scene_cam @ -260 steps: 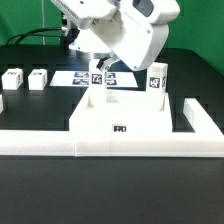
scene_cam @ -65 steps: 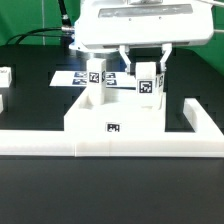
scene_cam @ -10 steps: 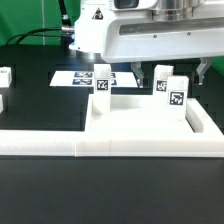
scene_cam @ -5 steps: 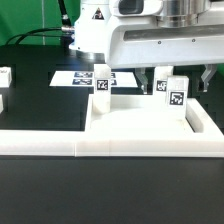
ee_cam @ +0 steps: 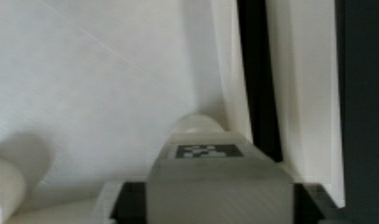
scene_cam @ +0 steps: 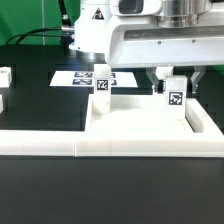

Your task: Assemble square table

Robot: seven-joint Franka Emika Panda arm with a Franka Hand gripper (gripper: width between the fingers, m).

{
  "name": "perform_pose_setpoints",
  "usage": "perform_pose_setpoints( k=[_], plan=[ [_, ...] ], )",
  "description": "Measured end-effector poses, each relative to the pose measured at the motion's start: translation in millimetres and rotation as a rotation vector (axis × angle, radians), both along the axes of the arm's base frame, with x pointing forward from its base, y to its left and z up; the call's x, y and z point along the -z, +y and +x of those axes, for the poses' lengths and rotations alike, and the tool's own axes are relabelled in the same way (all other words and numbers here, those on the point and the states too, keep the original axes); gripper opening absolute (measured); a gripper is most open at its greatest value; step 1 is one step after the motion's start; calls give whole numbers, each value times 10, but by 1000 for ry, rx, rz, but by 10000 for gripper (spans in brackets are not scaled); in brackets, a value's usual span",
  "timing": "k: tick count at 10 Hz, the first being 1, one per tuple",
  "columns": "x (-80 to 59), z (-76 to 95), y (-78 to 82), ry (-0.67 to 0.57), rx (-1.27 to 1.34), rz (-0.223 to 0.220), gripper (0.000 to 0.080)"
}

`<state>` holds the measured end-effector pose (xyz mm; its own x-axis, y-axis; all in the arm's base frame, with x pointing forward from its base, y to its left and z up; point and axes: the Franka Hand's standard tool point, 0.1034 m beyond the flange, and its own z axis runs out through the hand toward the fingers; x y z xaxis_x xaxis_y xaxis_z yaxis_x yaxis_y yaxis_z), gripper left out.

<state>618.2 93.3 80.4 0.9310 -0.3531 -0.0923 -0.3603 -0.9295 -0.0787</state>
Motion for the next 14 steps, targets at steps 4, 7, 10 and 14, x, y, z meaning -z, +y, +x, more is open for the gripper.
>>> perform_pose_setpoints(
  k=[4,7,10,14],
  plan=[
    [8,5,-1,29,267,-12,288],
    [13,58,6,68,681,5,288],
    [18,97,-8,129,1074,75,290],
    [20,101,-11,139,1151,69,291]
  ],
)
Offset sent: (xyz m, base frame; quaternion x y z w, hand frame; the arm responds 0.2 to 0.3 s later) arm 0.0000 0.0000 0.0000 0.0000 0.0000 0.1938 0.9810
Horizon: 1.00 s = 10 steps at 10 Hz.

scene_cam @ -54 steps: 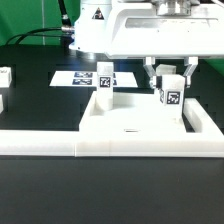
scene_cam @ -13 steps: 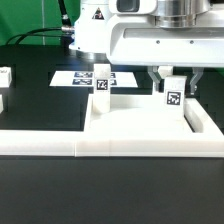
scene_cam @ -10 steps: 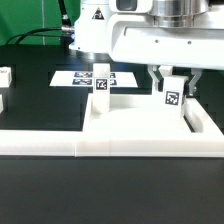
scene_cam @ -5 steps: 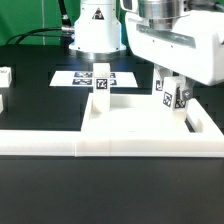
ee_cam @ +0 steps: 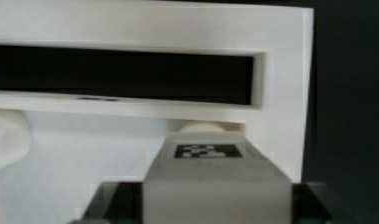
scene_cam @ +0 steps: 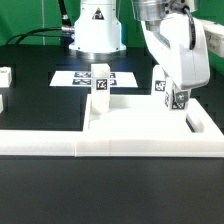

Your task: Assemble square table

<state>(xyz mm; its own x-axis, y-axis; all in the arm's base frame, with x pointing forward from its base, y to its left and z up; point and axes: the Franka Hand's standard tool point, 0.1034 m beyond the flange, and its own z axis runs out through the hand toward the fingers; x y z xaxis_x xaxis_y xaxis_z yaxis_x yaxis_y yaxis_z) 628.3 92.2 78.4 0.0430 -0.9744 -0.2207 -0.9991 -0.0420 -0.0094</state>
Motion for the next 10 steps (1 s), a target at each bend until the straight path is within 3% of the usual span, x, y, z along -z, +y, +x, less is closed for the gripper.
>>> perform_pose_setpoints(
  k=[2,4,8,10],
  plan=[
    [13,-32,39,-23,-205,-46,607],
    [9,-39,50,-56,-498,-100,641],
    [13,-38,19,-95,-721,-96,649],
    [12,-44,103,-125,-1099,-165,649]
  ],
)
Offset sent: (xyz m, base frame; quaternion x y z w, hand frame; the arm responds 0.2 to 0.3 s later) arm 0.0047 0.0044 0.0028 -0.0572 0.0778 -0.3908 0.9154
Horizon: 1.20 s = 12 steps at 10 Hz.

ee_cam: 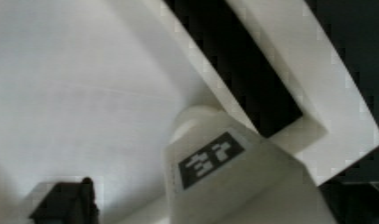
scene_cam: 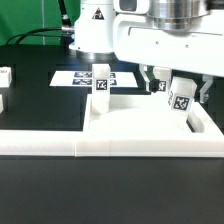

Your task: Assemble square table

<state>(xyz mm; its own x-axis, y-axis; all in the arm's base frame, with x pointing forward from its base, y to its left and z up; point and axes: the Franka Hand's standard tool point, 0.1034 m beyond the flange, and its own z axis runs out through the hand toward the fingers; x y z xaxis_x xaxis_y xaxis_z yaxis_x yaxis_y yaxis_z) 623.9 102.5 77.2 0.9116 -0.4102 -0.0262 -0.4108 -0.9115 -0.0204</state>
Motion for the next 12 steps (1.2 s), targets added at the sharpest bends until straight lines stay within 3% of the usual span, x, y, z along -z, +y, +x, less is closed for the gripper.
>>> perform_pose_setpoints(
  k=[2,4,5,6,9,12],
  plan=[
    [25,-25,-26,-22,-169,-1,649],
    [25,-20,-20,-21,-129,0,397],
    [26,-20,-28,-21,-128,-1,397],
    [26,-20,-25,-19,-57,0,291],
    [36,-18,-17,-10,220,3,291],
    [38,13,-37,6,558,49,291]
  ],
)
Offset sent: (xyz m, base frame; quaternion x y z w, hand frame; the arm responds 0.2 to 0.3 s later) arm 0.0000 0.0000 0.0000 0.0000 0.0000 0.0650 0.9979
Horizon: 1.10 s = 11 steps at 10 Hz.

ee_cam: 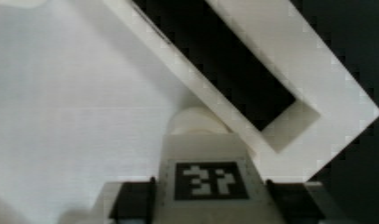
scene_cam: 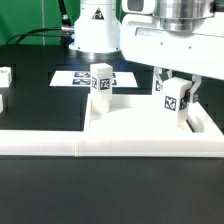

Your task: Assemble square table

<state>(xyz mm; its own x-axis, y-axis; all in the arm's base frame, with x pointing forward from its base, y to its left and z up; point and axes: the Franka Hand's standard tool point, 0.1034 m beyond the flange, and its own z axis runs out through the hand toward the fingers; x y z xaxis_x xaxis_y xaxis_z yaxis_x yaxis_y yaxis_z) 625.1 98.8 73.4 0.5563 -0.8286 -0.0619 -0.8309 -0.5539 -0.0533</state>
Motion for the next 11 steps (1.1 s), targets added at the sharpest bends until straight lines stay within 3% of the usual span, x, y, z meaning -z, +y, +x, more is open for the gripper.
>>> perform_pose_setpoints(
  k=[4,7,9,11],
  plan=[
    [-3,38,60,41,521,51,291],
    [-1,44,66,43,574,54,292],
    [0,1,106,51,379,47,603],
    [-17,8,129,21,69,25,635]
  ],
)
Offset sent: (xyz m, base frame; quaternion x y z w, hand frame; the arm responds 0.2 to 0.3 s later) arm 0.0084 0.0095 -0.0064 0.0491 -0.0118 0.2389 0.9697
